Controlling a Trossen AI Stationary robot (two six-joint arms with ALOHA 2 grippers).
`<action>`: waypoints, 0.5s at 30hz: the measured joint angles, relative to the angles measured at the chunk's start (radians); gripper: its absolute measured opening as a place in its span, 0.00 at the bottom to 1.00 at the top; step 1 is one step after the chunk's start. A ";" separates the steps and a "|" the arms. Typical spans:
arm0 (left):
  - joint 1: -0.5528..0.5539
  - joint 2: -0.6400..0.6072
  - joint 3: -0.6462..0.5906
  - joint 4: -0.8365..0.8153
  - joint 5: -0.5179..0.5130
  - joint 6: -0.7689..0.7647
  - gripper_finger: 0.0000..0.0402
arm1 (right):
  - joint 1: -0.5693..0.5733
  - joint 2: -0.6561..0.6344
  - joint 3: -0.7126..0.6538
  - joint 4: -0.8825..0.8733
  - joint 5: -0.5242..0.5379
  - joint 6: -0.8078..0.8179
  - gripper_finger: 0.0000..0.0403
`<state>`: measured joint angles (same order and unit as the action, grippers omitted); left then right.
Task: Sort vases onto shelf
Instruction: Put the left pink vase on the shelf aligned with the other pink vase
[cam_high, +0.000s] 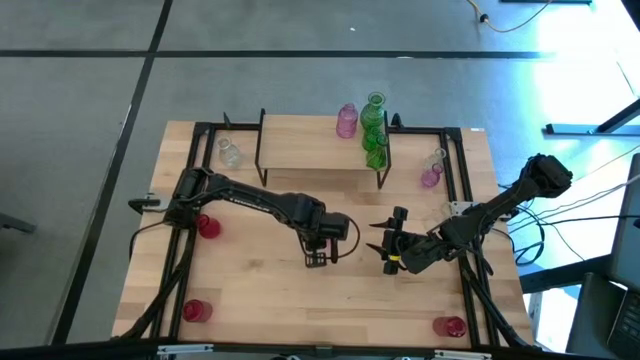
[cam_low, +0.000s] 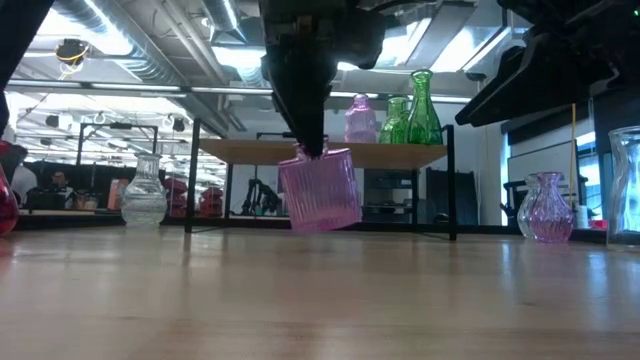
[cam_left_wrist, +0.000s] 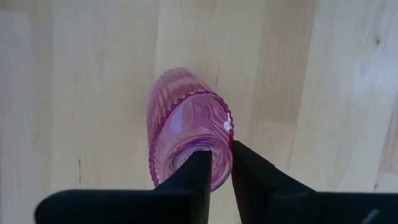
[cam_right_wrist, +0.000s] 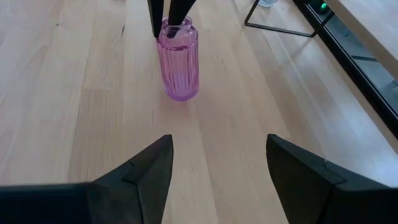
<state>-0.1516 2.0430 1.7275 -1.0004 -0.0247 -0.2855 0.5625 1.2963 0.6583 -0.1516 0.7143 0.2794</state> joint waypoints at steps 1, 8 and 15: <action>0.000 0.000 0.000 0.000 0.000 0.000 0.11 | 0.000 0.000 0.000 0.000 0.000 0.000 0.59; 0.000 0.000 0.000 0.000 0.009 0.001 0.22 | 0.000 0.000 0.000 0.000 -0.018 0.000 0.59; 0.001 0.000 0.000 0.000 0.014 0.002 0.35 | 0.000 0.000 0.000 0.000 -0.019 0.000 0.59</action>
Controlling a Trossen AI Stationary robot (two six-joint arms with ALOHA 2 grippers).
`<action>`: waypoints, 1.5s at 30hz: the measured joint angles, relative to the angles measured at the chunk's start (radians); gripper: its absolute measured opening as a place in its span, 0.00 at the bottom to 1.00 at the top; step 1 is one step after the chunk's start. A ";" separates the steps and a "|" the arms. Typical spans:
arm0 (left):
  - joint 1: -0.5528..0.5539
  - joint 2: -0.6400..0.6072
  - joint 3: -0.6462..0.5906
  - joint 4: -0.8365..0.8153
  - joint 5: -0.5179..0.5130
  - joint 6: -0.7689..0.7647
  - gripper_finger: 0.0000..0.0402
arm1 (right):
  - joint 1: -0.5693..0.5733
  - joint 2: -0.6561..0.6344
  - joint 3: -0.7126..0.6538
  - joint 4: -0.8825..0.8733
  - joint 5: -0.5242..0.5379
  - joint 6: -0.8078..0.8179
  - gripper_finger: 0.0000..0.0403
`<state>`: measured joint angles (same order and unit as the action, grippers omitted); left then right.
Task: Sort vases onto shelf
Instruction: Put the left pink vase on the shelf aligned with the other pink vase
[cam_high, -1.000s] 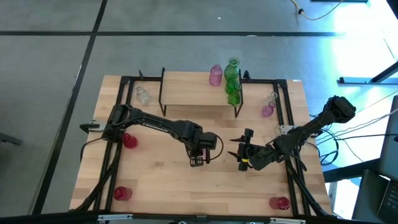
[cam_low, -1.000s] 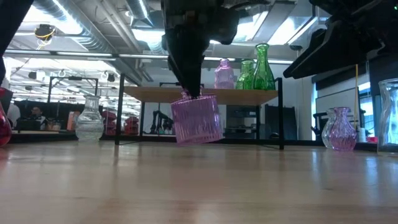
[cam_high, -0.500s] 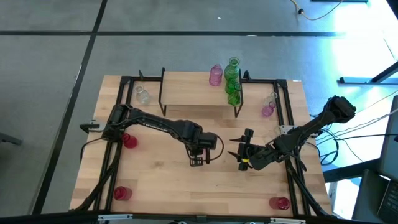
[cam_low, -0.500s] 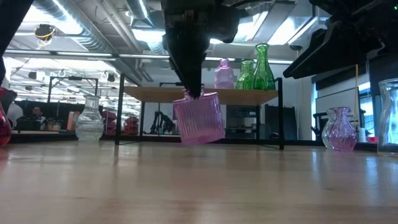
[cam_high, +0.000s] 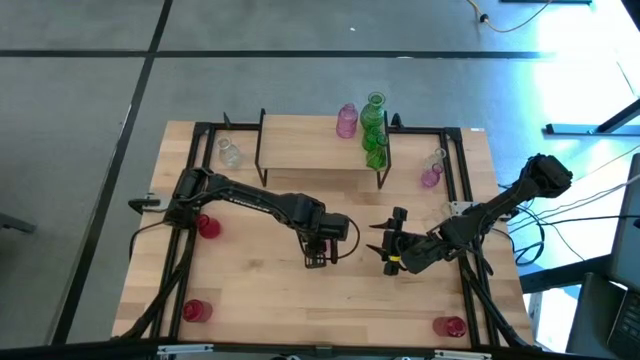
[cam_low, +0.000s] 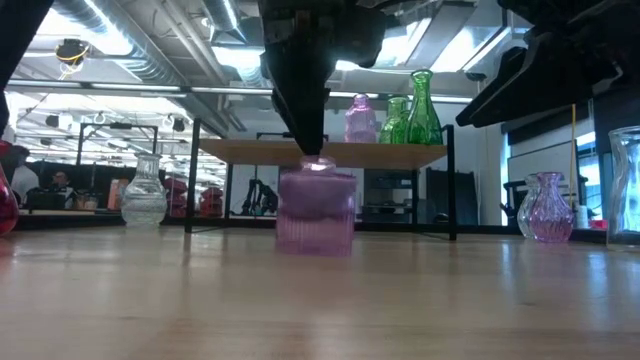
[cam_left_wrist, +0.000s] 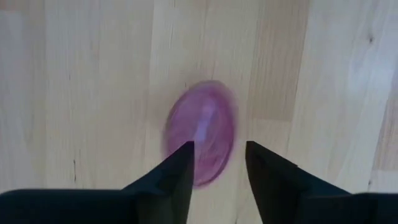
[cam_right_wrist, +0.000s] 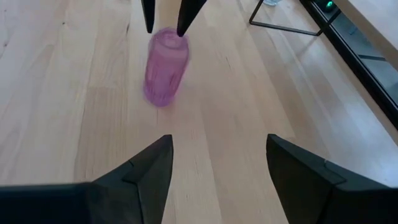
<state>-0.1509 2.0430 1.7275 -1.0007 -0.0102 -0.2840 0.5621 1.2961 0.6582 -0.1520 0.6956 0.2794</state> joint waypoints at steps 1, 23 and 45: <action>0.000 0.000 0.000 0.000 0.003 0.000 0.36 | 0.000 0.000 0.000 0.000 0.000 0.000 0.59; -0.096 -0.366 -0.460 0.340 -0.141 0.085 0.37 | -0.001 0.042 0.000 0.238 -0.064 -0.023 0.59; -0.066 -0.505 -1.179 1.445 -0.193 0.215 0.37 | -0.304 0.407 0.290 0.332 -0.446 -0.004 0.66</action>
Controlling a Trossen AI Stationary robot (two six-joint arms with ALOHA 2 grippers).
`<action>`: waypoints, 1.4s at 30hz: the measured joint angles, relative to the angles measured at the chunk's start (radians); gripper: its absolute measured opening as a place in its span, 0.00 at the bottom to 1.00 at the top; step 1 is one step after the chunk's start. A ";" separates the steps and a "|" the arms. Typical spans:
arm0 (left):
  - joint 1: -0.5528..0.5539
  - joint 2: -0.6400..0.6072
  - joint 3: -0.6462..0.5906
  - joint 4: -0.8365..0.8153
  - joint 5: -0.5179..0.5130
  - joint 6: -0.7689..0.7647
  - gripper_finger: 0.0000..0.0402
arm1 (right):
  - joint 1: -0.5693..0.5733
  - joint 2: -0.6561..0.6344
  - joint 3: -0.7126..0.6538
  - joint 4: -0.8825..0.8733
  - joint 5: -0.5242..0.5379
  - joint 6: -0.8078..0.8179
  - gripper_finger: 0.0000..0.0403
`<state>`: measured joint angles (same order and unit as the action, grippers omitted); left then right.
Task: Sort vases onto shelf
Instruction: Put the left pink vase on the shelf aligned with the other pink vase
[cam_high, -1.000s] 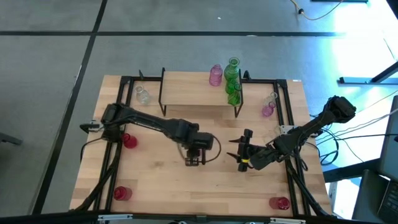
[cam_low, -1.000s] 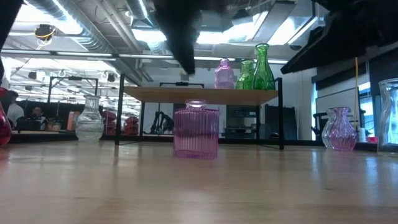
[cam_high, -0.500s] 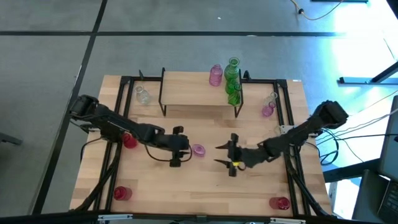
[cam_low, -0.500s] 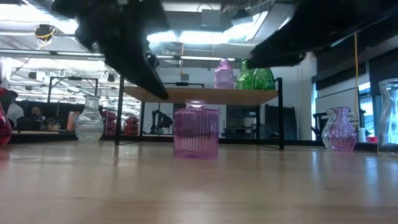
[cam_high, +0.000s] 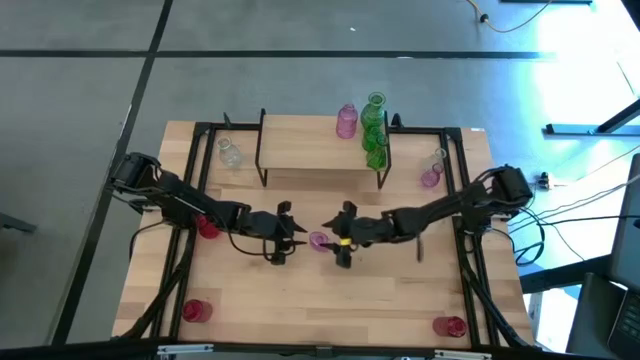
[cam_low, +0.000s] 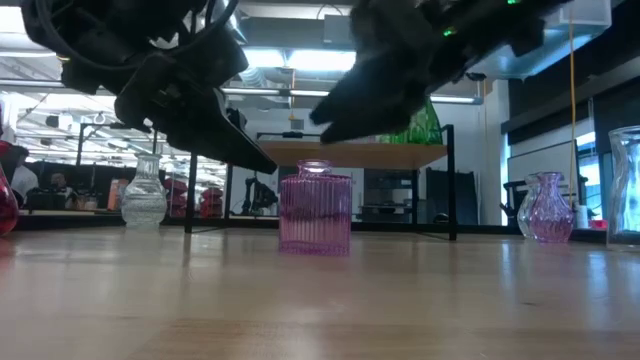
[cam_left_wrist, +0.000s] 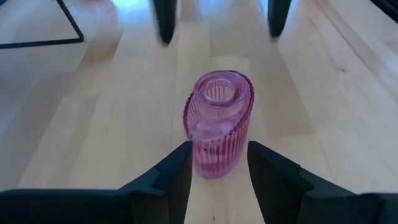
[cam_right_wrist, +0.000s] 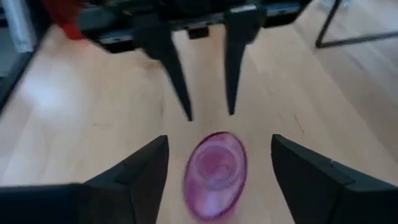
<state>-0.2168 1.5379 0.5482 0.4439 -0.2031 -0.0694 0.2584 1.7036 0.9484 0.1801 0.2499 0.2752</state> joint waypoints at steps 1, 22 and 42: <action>-0.002 0.000 -0.006 0.012 0.000 -0.003 0.37 | -0.003 0.015 0.026 -0.047 -0.002 0.008 0.68; -0.029 0.000 -0.012 0.029 -0.016 -0.034 0.37 | -0.010 0.199 0.272 -0.362 0.001 0.105 0.57; -0.029 0.001 -0.012 0.021 -0.015 -0.036 0.37 | -0.010 0.192 0.271 -0.361 -0.041 -0.022 0.40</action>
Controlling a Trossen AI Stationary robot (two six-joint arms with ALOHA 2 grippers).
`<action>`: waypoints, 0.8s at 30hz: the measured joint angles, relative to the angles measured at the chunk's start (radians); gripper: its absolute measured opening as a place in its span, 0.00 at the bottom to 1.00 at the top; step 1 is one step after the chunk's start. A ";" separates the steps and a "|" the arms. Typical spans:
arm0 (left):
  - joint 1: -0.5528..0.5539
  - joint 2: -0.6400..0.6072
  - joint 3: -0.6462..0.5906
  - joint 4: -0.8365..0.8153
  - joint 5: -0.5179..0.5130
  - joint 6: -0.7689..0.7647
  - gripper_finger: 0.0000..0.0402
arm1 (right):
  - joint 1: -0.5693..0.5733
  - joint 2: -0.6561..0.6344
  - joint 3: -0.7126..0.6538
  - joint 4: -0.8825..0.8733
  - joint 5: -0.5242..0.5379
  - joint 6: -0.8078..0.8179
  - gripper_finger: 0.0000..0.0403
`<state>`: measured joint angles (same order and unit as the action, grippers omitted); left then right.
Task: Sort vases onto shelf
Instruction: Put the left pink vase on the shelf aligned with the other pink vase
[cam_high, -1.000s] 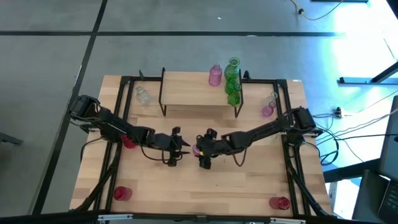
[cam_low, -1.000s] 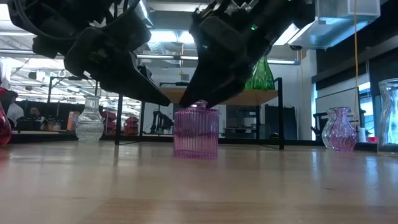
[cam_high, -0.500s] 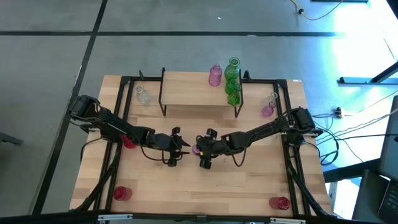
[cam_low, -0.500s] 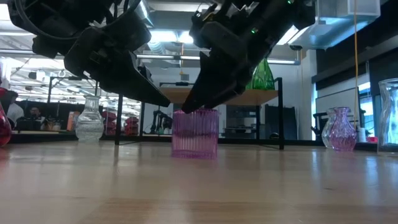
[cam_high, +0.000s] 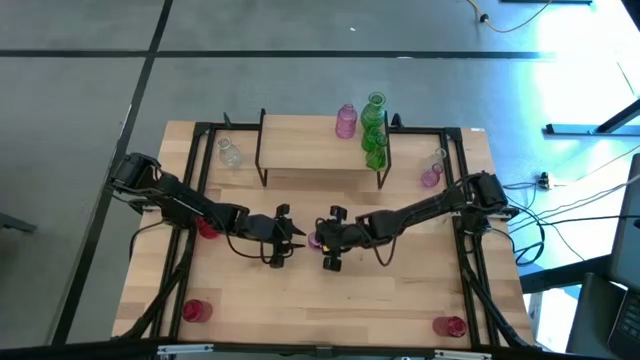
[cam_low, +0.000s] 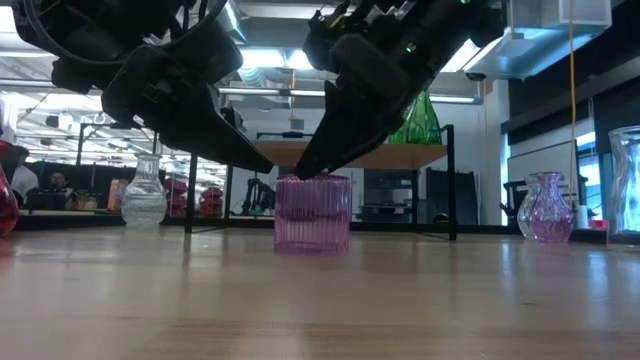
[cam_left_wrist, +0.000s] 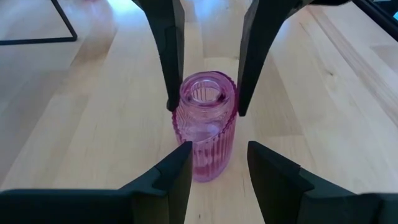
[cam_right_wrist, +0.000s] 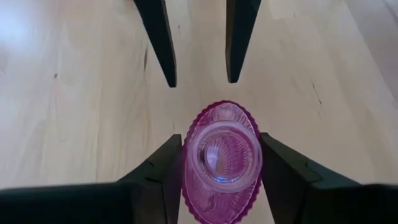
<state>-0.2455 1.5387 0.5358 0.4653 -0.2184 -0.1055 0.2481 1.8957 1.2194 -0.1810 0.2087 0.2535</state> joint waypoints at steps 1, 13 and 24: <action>0.000 0.000 0.000 -0.001 0.000 0.000 0.37 | 0.000 0.000 0.000 0.000 -0.004 0.000 0.40; 0.000 0.000 0.000 -0.005 0.003 0.000 0.37 | 0.000 -0.013 0.050 -0.061 -0.009 0.004 0.42; 0.000 0.000 0.000 -0.005 0.003 0.000 0.37 | 0.000 0.011 0.050 -0.042 0.002 0.013 0.53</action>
<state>-0.2455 1.5387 0.5362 0.4606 -0.2157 -0.1052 0.2481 1.9067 1.2697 -0.2232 0.2108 0.2670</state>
